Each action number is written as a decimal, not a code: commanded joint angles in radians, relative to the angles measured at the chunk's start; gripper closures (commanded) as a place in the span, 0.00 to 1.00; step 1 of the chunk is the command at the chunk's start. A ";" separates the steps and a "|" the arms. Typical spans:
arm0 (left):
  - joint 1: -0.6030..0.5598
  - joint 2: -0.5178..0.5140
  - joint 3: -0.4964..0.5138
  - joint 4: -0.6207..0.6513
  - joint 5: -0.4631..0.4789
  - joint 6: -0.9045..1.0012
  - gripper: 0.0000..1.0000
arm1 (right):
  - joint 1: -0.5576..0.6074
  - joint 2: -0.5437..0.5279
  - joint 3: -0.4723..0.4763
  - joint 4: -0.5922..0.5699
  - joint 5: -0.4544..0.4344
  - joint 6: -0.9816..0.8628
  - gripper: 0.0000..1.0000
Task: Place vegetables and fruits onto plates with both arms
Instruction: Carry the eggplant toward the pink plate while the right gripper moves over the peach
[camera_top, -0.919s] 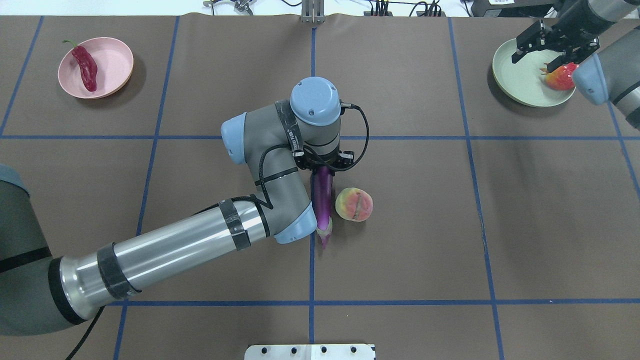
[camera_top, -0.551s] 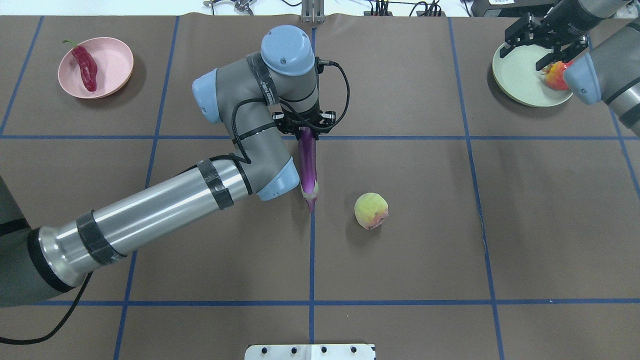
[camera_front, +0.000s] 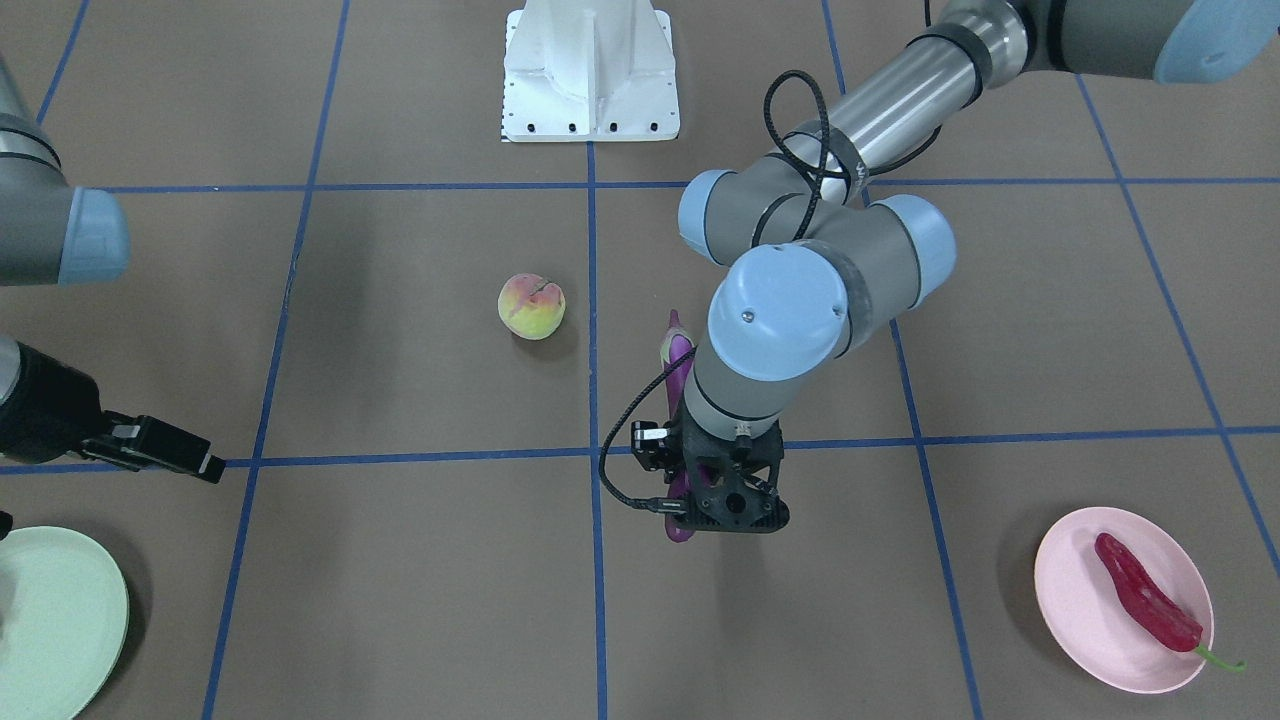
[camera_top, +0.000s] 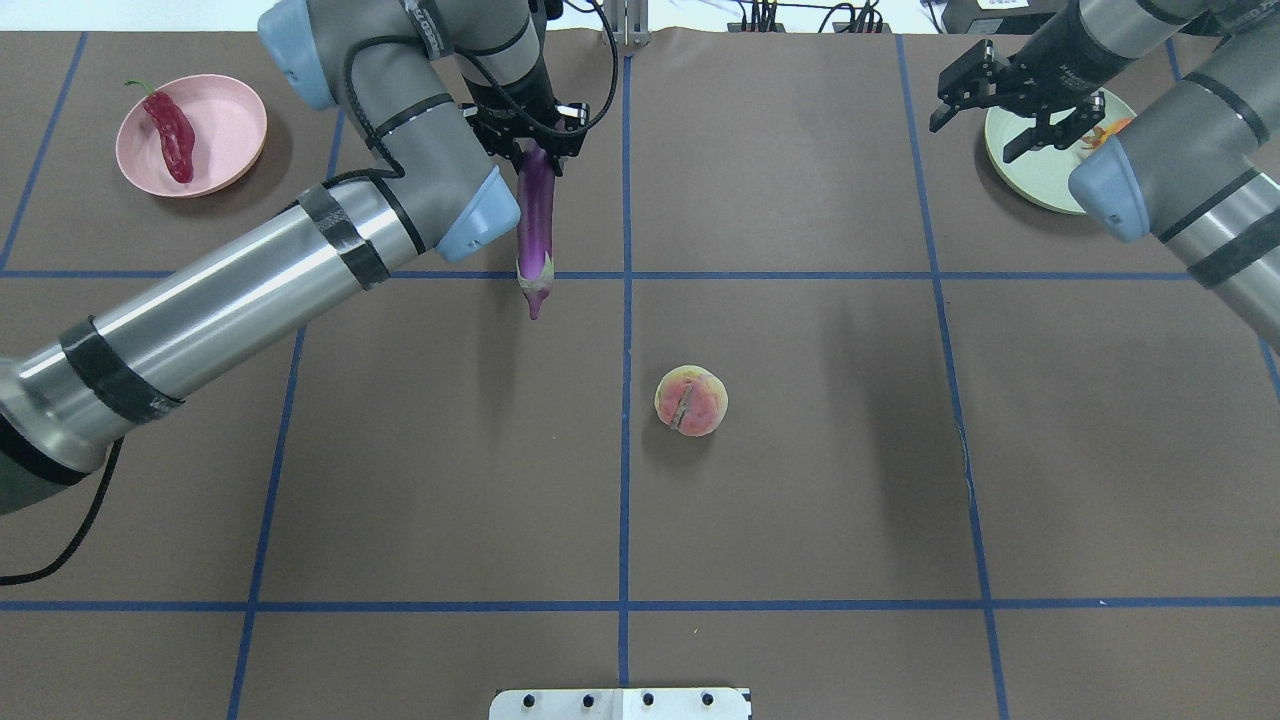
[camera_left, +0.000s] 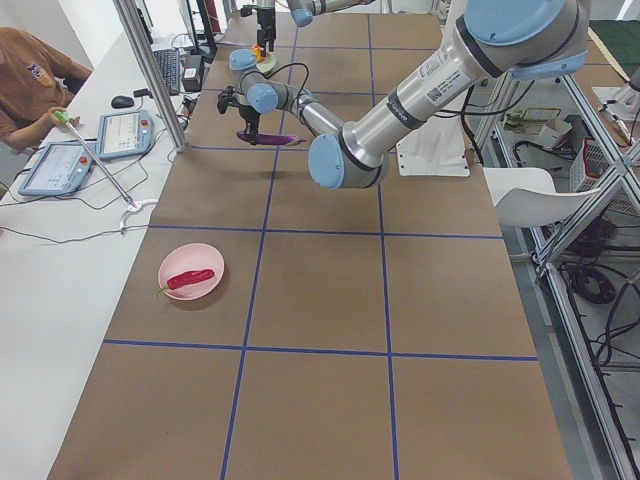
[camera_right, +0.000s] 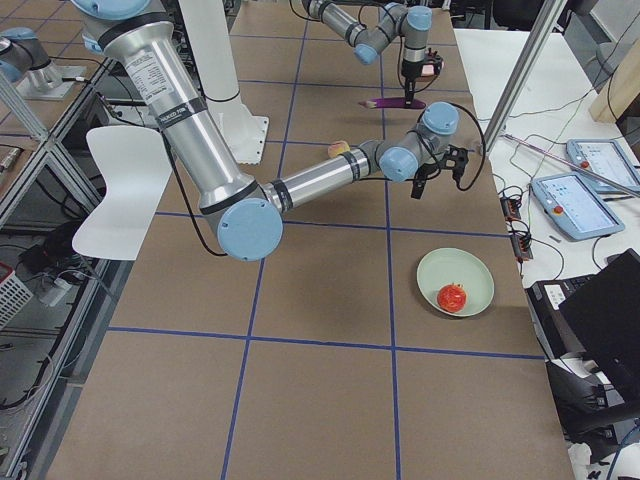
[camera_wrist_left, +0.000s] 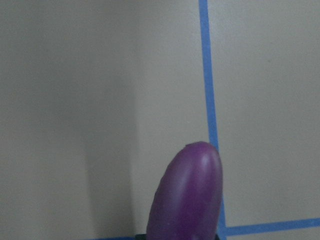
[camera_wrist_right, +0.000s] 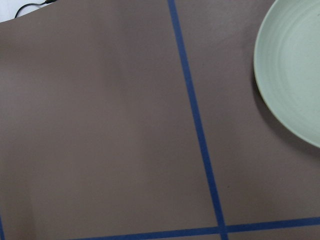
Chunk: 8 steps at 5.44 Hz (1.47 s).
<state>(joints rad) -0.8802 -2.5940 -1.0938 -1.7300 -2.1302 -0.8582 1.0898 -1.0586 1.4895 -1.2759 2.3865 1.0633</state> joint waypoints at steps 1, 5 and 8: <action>-0.121 0.040 0.006 0.023 -0.035 0.147 1.00 | -0.203 0.028 0.188 -0.194 -0.170 0.052 0.00; -0.278 0.057 0.136 0.021 -0.031 0.332 1.00 | -0.494 0.132 0.194 -0.269 -0.375 0.231 0.00; -0.321 0.057 0.170 0.020 -0.023 0.334 1.00 | -0.518 0.204 0.069 -0.269 -0.386 0.239 0.00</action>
<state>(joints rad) -1.1958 -2.5372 -0.9269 -1.7093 -2.1541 -0.5253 0.5754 -0.8611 1.5746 -1.5418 1.9997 1.3009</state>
